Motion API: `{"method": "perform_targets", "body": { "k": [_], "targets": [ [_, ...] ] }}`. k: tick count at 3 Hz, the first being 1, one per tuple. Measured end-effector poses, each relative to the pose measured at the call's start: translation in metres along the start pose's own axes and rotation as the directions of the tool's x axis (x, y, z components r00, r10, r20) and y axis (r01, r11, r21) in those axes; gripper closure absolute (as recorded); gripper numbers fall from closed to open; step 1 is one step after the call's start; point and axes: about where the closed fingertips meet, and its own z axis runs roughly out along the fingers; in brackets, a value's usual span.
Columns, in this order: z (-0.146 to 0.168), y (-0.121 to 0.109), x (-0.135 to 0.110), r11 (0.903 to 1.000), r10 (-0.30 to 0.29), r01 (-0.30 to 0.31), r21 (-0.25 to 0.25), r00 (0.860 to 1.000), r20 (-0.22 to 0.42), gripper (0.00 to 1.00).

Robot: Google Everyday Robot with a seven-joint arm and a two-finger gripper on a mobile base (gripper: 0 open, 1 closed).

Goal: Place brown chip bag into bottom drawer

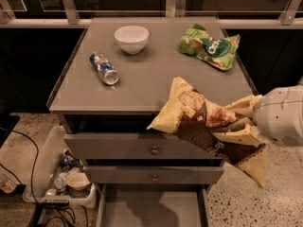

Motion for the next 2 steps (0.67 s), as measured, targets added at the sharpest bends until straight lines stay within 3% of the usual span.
{"method": "perform_targets", "body": {
  "k": [1, 2],
  "targets": [
    [0.000, 0.000, 0.000, 1.0000, 0.000, 0.000, 0.000, 1.000, 0.000, 1.00],
    [0.018, 0.021, 0.023, 0.9986, 0.047, -0.047, -0.023, 0.999, -0.024, 1.00]
  ]
}}
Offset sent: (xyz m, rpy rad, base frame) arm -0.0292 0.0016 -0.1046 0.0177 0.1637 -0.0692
